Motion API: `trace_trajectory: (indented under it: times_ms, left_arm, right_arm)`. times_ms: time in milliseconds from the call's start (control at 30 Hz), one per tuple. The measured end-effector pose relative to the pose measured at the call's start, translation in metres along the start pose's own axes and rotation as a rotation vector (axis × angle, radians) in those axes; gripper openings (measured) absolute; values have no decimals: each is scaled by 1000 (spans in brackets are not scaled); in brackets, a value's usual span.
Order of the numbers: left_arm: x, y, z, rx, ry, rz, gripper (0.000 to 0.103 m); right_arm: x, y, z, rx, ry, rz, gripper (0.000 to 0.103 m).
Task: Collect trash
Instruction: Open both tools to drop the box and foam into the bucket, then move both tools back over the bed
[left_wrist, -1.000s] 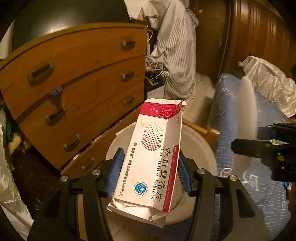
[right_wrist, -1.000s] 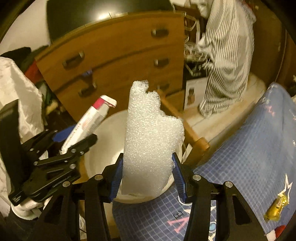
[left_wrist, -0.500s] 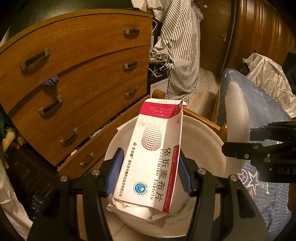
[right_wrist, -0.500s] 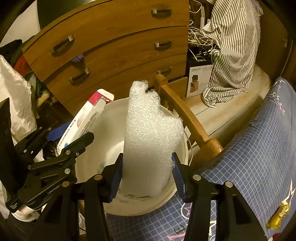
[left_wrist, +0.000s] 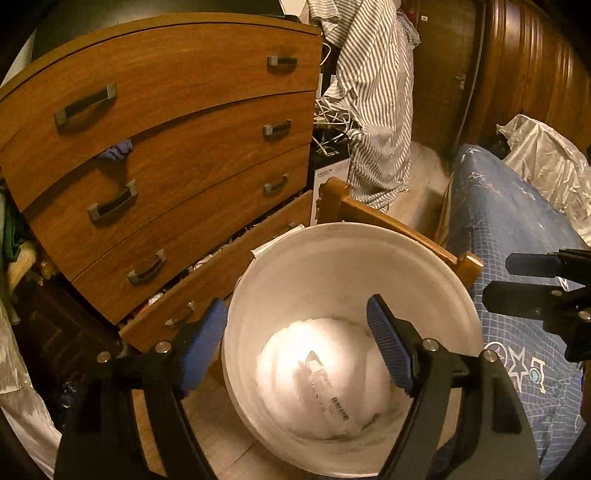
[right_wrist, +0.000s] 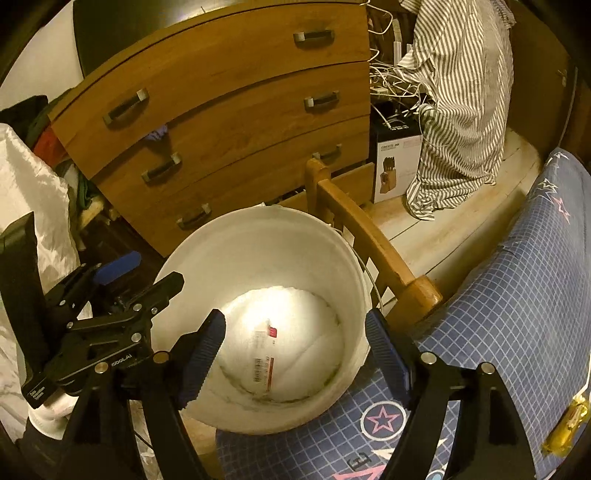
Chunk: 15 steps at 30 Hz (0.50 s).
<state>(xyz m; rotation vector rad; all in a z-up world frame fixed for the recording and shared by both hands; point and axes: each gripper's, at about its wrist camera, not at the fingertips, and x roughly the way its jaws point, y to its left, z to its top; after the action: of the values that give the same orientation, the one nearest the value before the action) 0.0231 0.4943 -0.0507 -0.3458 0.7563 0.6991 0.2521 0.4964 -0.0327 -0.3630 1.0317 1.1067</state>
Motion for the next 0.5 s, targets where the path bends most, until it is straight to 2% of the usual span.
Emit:
trace_trajectory:
  times_ms: [133, 233, 367, 500]
  left_arm:
    - [-13, -12, -2, 14, -19, -28, 74]
    - [-27, -32, -10, 36, -38, -87, 74]
    - [-40, -89, -36, 137, -35, -191, 74]
    - [-43, -175, -78, 278, 20, -331, 75]
  right_arm:
    - [-29, -7, -23, 13, -64, -3, 78]
    - [-68, -16, -65, 26, -163, -13, 78]
    - [-118, -45, -146, 76, -273, -62, 78]
    - [-169, -101, -254, 218, -332, -155, 78]
